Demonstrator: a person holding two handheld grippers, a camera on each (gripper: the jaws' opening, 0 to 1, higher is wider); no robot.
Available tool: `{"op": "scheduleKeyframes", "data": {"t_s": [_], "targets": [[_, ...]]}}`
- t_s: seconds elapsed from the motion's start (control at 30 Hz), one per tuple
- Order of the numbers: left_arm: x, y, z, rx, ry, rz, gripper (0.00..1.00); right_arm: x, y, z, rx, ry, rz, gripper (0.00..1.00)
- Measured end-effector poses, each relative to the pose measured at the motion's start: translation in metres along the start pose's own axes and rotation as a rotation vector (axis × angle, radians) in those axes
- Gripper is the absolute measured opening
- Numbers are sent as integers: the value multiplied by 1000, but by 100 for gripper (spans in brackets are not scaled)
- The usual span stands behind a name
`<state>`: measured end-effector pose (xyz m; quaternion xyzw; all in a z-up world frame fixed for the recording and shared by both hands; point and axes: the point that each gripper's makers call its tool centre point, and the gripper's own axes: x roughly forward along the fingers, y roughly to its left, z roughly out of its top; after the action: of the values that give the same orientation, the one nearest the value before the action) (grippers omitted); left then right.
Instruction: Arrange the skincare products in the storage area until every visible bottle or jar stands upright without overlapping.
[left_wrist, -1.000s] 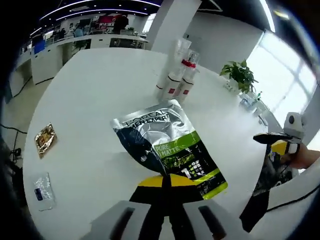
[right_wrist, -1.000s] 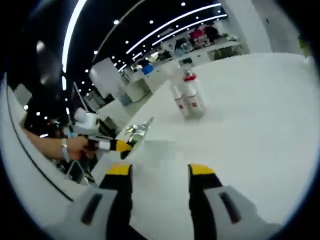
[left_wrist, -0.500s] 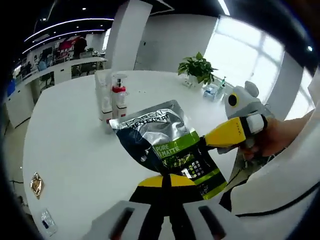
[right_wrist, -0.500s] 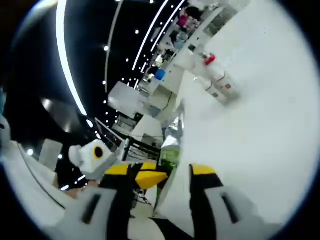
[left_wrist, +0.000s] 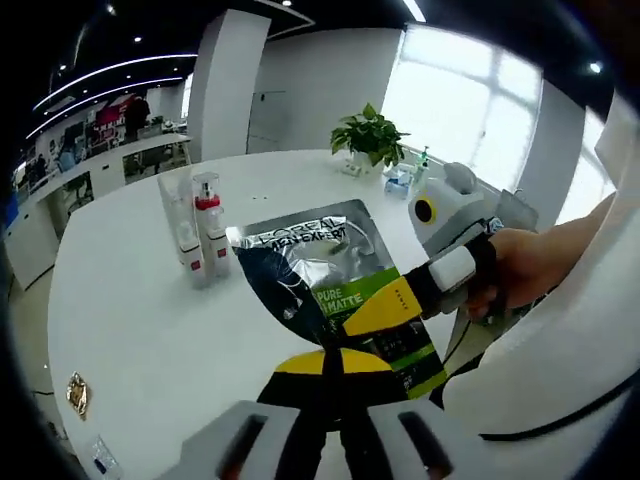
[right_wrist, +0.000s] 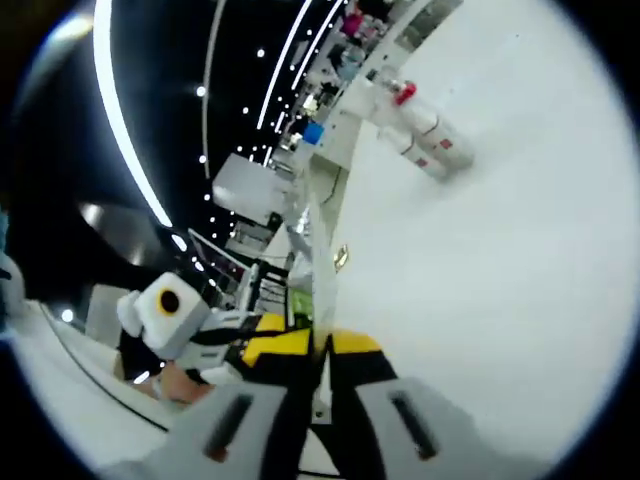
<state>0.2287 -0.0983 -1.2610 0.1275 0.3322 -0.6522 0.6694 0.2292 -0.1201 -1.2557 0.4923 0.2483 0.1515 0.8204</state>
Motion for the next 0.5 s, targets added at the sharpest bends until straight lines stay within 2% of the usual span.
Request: {"op": "scheduleKeyframes", "data": {"t_s": [0.1, 0.17, 0.23, 0.3, 0.4, 0.5], "targets": [[1, -3, 1, -9, -15, -10, 2, -5, 3, 0, -36, -4, 3, 1], [2, -3, 0, -32, -22, -9, 7, -7, 2, -1, -39, 5, 0, 1], [3, 3, -1, -44, -48, 15, 14, -10, 0, -1, -35, 11, 1, 1], [2, 5, -2, -60, -56, 17, 15, -12, -1, 0, -29, 12, 1, 0], [-2, 5, 1, -136, -97, -36, 16, -17, 1, -3, -24, 34, 22, 0], [-5, 2, 5, -229, -140, -107, 22, -18, 9, -10, -40, 79, 70, 0]]}}
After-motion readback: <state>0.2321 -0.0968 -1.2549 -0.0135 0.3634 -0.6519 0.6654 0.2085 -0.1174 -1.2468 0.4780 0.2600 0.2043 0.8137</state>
